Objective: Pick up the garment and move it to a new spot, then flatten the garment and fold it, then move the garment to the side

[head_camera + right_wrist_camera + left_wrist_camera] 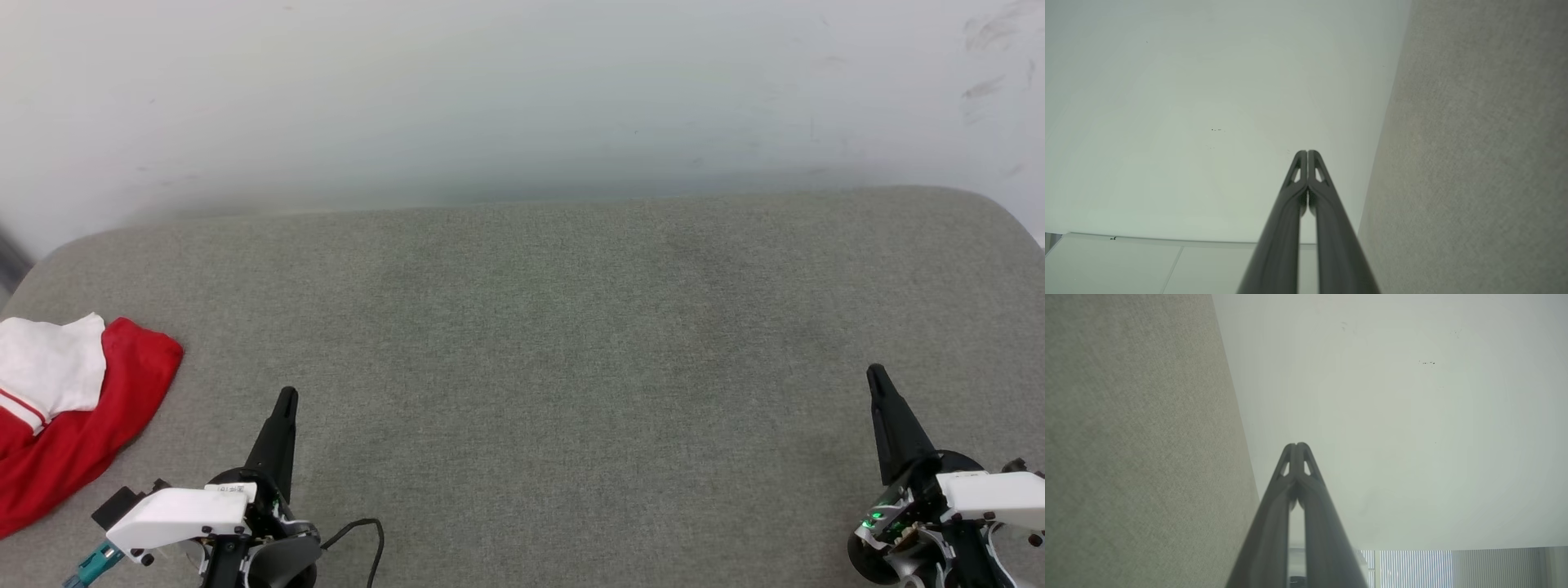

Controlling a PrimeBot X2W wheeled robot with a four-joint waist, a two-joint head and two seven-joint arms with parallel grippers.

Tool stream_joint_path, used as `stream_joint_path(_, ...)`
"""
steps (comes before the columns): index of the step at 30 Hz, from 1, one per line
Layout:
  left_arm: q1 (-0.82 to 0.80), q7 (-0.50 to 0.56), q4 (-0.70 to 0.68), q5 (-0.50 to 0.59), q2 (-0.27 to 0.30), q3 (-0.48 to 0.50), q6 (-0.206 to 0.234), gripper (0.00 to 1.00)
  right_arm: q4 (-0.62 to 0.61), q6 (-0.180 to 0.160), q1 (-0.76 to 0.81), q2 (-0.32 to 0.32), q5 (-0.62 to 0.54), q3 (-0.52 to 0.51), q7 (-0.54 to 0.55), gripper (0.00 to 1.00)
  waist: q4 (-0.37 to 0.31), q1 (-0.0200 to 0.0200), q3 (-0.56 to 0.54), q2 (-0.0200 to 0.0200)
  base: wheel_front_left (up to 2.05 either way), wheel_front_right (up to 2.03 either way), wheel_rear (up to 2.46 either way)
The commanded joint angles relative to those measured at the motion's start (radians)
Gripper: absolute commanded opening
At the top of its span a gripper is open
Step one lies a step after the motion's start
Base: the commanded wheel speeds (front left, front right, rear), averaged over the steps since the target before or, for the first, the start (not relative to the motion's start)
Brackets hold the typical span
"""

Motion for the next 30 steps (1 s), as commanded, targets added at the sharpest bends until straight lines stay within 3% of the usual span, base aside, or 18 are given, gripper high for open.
stream_joint_path(1,-0.005,0.002,0.0,0.003,-0.002,0.002,-0.003,0.0,0.001,0.0,-0.011,0.004,0.001,0.001,0.0,0.0,0.0,0.0,0.0,0.0,0.0,0.0,0.0)
stream_joint_path(11,-0.005,0.002,0.0,0.002,-0.002,0.002,-0.003,0.0,0.001,0.0,-0.011,0.004,0.001,0.001,0.0,0.0,0.0,0.0,0.0,0.0,0.0,0.0,0.0)
stream_joint_path(12,0.001,0.0,0.001,0.0,0.0,-0.001,0.0,1.0,0.001,0.0,0.001,0.0,0.0,0.0,0.0,1.0,0.0,0.0,0.0,0.0,0.0,0.0,0.0)
stream_joint_path(30,0.005,-0.08,-0.046,0.016,0.002,-0.076,0.001,1.0,-0.055,0.0,0.026,0.0,-0.001,0.018,-0.057,1.0,-0.003,0.0,0.0,0.0,0.0,0.0,0.0)
